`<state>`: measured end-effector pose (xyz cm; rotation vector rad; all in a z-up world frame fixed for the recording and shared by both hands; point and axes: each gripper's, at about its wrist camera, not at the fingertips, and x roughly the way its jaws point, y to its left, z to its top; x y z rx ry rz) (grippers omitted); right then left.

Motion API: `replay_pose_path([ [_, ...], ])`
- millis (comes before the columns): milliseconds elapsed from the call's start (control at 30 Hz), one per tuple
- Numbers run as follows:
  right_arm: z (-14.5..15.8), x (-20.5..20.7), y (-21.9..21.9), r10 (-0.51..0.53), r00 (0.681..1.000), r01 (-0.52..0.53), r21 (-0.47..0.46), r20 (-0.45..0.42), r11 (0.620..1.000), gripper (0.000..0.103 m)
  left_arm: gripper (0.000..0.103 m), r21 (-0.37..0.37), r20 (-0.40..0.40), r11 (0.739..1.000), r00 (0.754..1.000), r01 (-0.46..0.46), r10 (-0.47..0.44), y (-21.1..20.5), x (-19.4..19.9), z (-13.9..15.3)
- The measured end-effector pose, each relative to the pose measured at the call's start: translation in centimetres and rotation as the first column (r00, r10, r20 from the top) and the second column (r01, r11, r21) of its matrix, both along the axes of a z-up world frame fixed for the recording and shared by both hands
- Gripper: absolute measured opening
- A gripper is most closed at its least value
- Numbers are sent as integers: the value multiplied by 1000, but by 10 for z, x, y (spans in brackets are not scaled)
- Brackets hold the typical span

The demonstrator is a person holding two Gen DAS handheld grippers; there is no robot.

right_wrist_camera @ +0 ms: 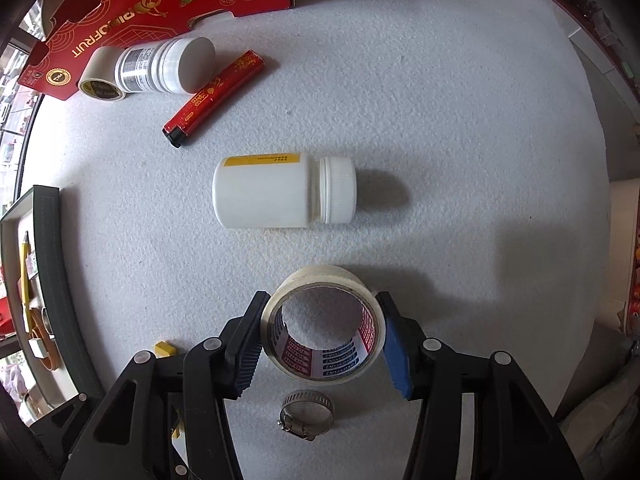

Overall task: Organize rigid objects
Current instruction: 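Lift and carry blade pack with left tool while right carries tape roll to tray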

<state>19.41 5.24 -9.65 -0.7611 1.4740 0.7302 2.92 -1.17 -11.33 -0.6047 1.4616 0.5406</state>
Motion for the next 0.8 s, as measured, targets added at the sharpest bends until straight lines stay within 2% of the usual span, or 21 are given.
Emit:
replay_pose_path([
  [33, -9, -1, -10, -8, 1000, 8, 6, -1, 1000, 54, 16, -1, 5, 1000, 1000, 1, -1, 0, -1, 2],
  [367, 21, 5, -79, -108, 994, 109, 32, -19, 994, 54, 16, -20, 45, 999, 998, 33, -32, 5, -18, 25],
  [800, 35, -30, -190, -226, 970, 227, -2, -90, 974, 54, 16, -58, 101, 980, 977, 192, -185, 2, -21, 43],
])
